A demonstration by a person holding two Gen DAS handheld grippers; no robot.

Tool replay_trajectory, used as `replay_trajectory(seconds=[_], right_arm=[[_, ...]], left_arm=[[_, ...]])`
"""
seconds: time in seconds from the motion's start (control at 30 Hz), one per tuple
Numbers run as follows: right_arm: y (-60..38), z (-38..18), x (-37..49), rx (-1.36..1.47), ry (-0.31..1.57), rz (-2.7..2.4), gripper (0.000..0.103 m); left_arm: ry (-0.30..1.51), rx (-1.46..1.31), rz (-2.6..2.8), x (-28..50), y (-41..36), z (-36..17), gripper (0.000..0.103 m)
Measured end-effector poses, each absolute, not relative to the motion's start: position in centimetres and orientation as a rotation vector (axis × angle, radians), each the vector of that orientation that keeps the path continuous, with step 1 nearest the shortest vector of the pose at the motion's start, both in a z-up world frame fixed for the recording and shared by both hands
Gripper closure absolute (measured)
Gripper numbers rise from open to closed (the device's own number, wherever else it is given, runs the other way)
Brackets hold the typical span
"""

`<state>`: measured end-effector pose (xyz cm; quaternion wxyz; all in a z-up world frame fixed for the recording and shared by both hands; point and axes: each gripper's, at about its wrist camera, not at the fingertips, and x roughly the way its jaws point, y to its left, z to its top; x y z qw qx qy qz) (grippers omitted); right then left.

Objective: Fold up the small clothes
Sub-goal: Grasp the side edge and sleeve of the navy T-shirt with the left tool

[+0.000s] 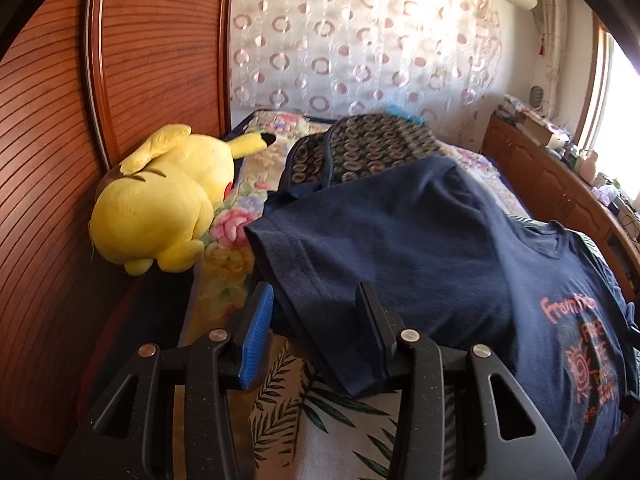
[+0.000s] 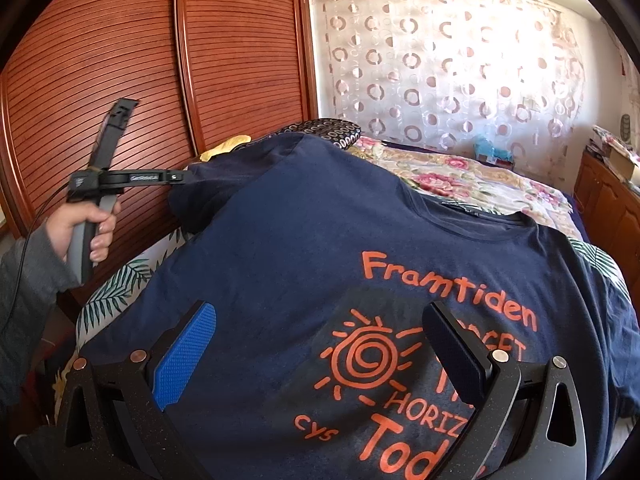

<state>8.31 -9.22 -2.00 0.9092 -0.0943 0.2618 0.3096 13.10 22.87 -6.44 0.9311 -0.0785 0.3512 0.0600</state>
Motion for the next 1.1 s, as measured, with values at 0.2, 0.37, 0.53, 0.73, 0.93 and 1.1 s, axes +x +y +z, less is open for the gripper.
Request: replay_trajectory(seconds=[0.2, 0.37, 0.53, 0.73, 0.93, 1.1], right_arm=[[-9.0, -2.1, 8.0, -0.182, 0.533, 0.629, 0.000], [-8.8, -2.2, 7.9, -0.170, 0.524, 0.618, 0.000], [-9.4, -2.2, 7.9, -0.151, 0.522, 0.604, 0.000], [-10.4, -2.1, 8.0, -0.121, 0.520, 0.579, 0.000], [-10.6, -2.4, 8.0, -0.104, 0.522, 0.568, 0.000], [-10.3, -2.6, 8.1, -0.105, 0.525, 0.568, 0.000]], left_arm=[[0.724, -0.141, 0.100, 12.9, 22.6, -6.4, 0.095], [0.643, -0.109, 0.080, 11.2, 21.6, -4.3, 0.096], [0.605, -0.058, 0.047, 11.1, 19.9, -2.0, 0.096], [0.610, 0.051, 0.107, 11.6, 18.3, -0.3, 0.096], [0.692, 0.004, 0.097, 11.6, 19.2, -3.2, 0.096], [0.718, -0.046, 0.080, 10.6, 19.7, -5.2, 0.096]])
